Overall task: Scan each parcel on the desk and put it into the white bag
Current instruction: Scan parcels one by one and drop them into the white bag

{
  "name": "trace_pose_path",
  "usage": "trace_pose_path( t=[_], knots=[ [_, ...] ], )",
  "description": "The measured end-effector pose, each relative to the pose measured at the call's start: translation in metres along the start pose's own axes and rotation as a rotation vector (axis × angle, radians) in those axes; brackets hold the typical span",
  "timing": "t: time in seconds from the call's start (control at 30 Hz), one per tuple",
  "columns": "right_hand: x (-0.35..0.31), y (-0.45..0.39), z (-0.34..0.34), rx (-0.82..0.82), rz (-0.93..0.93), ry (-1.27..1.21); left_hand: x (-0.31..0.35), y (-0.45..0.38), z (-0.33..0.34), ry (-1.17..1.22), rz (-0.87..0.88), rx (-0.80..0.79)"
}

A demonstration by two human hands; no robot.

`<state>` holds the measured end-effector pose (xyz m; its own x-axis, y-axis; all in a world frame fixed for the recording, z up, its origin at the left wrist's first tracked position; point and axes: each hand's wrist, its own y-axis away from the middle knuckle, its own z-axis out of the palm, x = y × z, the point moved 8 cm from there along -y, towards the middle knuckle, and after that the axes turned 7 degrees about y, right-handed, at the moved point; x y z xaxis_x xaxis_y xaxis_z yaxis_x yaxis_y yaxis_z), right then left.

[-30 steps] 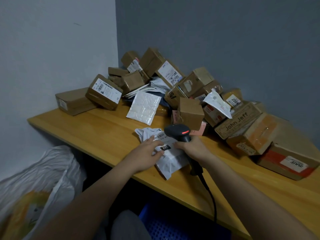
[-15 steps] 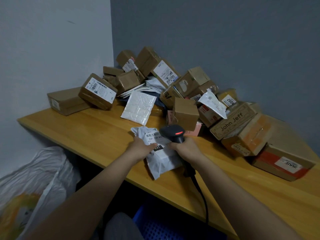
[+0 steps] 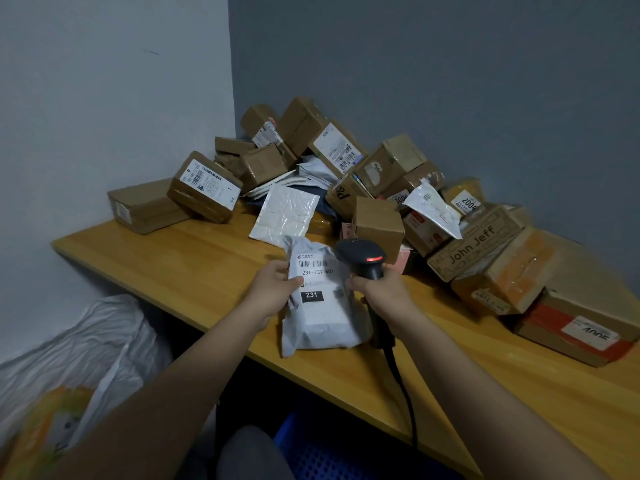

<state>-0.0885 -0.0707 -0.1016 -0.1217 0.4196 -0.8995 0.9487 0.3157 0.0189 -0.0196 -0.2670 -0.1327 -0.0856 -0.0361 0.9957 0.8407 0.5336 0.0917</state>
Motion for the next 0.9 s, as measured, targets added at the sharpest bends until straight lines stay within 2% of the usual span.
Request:
trace_pose_path(
  t=[0.3, 0.53, 0.77, 0.9],
  knots=[
    [-0.037, -0.004, 0.004, 0.04, -0.039, -0.138, 0.032, 0.018, -0.024, 0.122, 0.138, -0.018],
    [-0.042, -0.003, 0.018, 0.146, -0.023, -0.199, 0.027, 0.021, -0.037, 0.176, 0.136, -0.032],
    [-0.053, -0.005, 0.016, 0.209, -0.012, -0.218, 0.035, 0.016, -0.066, 0.063, 0.168, 0.114],
    [-0.059, 0.001, 0.015, 0.113, -0.018, -0.207, 0.036, 0.017, -0.075, 0.104, 0.149, 0.113]
  ],
)
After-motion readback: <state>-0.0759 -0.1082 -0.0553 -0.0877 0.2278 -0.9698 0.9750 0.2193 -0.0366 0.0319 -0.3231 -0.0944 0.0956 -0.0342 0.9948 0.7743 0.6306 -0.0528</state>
